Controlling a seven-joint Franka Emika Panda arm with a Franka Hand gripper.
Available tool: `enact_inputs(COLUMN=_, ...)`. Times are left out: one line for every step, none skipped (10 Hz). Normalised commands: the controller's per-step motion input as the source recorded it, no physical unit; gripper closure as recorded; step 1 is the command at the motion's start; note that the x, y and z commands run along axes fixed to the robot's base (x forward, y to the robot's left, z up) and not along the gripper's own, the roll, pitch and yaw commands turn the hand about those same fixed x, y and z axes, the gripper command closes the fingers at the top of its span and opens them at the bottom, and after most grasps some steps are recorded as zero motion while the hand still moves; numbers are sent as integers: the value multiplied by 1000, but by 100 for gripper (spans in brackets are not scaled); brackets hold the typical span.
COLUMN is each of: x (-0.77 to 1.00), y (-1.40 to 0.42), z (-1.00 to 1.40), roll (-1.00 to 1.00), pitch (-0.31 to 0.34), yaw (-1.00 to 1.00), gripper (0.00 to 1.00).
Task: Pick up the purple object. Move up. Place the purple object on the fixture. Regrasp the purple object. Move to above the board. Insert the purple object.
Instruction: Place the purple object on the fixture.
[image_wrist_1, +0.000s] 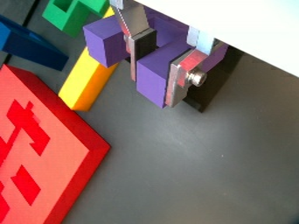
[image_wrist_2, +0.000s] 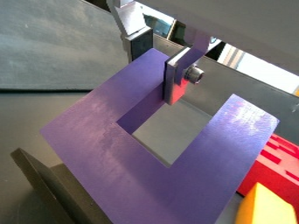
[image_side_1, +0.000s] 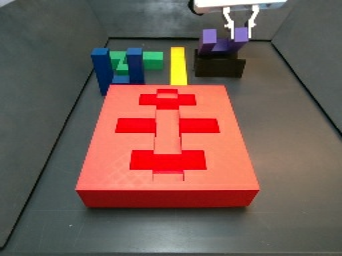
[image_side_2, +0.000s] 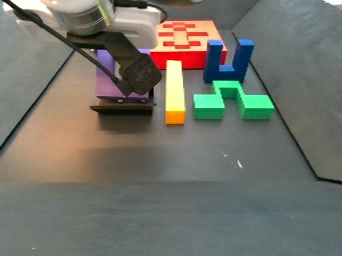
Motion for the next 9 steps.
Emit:
enact_inputs(x=309, y=0, z=-274, roll=-14, pitch=11, yaw=0, gripper=100)
enact_inputs(x=191, y=0, z=-246, roll=0, pitch=0, yaw=0, gripper=100)
enact_inputs(x=0, y=-74, z=-134, roll=134, pitch=0, yaw=0, gripper=100)
enact_inputs(x=89, y=-194, z=-120, roll=203, pitch=0, yaw=0, gripper=100)
enact_inputs(x=0, y=-140, z=-140, roll=163, pitch=17, yaw=0, gripper=100)
enact_inputs(x=-54, y=-14, z=-134, roll=91, pitch=31, yaw=-29, gripper=100)
enact_inputs(x=-131, y=11, z=-51, roll=0, pitch=0, yaw=-26, gripper=100)
enact_inputs(x=-123, y=140, z=-11, roll=0, pitch=0, yaw=-40, gripper=100)
enact_inputs(x=-229, y=157, z=-9, roll=-71, pitch=0, yaw=-89, gripper=100)
